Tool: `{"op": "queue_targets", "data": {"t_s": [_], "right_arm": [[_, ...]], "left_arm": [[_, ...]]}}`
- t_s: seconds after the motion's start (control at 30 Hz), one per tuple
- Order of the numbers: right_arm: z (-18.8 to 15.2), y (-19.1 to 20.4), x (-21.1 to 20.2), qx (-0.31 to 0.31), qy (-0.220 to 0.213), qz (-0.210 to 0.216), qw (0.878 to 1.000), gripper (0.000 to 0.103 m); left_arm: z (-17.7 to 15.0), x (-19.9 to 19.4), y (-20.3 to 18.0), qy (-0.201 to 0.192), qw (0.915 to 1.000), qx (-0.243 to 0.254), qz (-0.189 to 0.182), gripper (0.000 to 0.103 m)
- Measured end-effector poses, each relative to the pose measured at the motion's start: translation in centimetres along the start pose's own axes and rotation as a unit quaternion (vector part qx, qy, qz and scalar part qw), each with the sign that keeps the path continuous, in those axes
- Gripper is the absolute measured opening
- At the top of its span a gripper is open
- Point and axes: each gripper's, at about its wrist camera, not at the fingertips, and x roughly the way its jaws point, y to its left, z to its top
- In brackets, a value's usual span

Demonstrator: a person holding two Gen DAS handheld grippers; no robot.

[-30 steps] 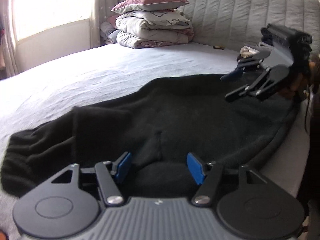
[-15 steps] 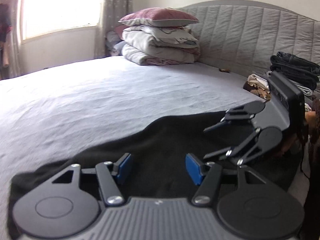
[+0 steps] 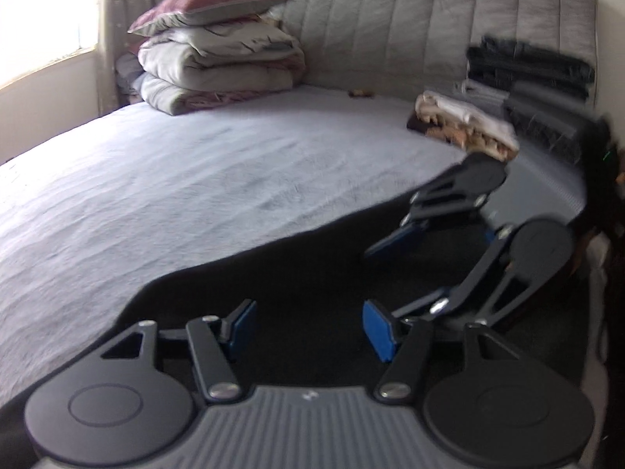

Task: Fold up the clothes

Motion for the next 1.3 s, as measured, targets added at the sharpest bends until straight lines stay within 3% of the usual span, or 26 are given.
{"op": "queue_targets", "data": {"t_s": [0.1,0.27,0.53,0.63,0.77,1.0,1.07,1.2,1.3], "right_arm": [[-1.5,-1.6,-1.9,0.003,0.002,-0.009,1.000,0.066],[-4.1,-4.7,-5.2,0.033,0.005,-0.030,0.999,0.066],[-8.5,-9.5,-10.9,0.092,0.004,-0.100,0.991,0.067],[-8.9,-10.8,-13.0,0.146,-0.030,-0.129,0.980,0.067],[-8.1,-11.9,-13.6,0.167,-0.082,-0.176,0.967,0.067],[-9.3,-14.7,-10.4,0.189,-0.032,-0.199,0.961,0.067],[-9.8,-16.0,-11.0,0.221,-0.048,-0.197,0.954,0.063],[-10.7,-17.7,-12.4,0.292,-0.082,-0.194,0.933,0.045],[-10.1,-17.2,-13.2,0.309,-0.090,-0.217,0.921,0.050]], "left_arm": [[0.1,1.9,0.3,0.012,0.9997,-0.014,0.013,0.062],[-0.6,2.4,1.4,0.004,0.9989,-0.047,0.002,0.062],[-0.7,2.1,1.8,0.000,0.9983,-0.058,0.000,0.063],[0.0,2.2,2.5,-0.014,0.9960,-0.088,-0.006,0.063],[0.6,2.6,3.4,-0.031,0.9916,-0.126,-0.009,0.063],[-0.8,3.8,5.5,-0.038,0.9833,-0.178,0.002,0.053],[-1.2,3.8,6.3,-0.043,0.9788,-0.200,-0.005,0.047],[-1.3,3.8,7.0,-0.048,0.9734,-0.223,-0.014,0.043],[-0.8,3.3,5.6,-0.048,0.9790,-0.198,0.006,0.047]]}}
